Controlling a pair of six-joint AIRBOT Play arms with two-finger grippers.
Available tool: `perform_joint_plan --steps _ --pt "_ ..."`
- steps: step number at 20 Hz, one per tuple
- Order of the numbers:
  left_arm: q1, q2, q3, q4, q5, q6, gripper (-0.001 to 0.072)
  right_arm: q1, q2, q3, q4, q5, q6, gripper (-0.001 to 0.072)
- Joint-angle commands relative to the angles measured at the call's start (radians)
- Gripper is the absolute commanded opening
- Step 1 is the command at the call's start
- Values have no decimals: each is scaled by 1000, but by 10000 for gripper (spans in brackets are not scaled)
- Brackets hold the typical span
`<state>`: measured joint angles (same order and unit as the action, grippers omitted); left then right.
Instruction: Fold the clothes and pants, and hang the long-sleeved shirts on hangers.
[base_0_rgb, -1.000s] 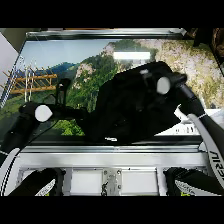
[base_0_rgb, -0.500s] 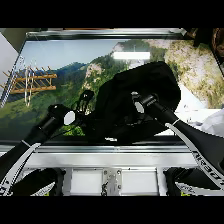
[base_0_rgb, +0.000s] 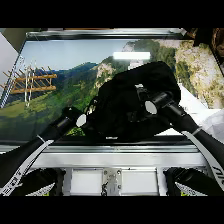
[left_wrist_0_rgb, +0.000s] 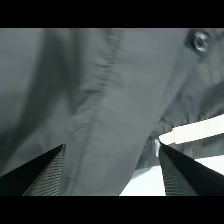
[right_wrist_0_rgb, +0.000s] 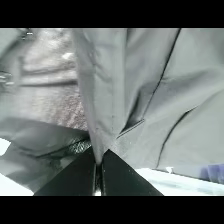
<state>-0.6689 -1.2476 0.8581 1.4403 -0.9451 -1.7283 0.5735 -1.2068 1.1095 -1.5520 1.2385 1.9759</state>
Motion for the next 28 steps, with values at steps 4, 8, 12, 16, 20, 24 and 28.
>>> perform_joint_plan --steps 4,8,12,16,20,24,28 --pt "-105 -109 1 10 93 0 611 -5 187 3 21 24 -12 9" --pt "-99 -151 1 -30 96 -1 611 -5 212 3 30 26 -12 9" --pt "-145 -151 1 -25 108 -1 612 -5 212 3 30 26 -12 9" --pt "-103 -151 1 -18 94 -11 436 -5 214 3 31 26 -12 9" --pt "-20 -135 1 -17 81 5 10 -5 216 3 30 27 -12 9" --pt "196 24 1 -17 86 36 10 -5 233 3 26 26 -12 9" --pt "480 208 1 -18 107 100 10 -5 240 3 27 19 -12 10"
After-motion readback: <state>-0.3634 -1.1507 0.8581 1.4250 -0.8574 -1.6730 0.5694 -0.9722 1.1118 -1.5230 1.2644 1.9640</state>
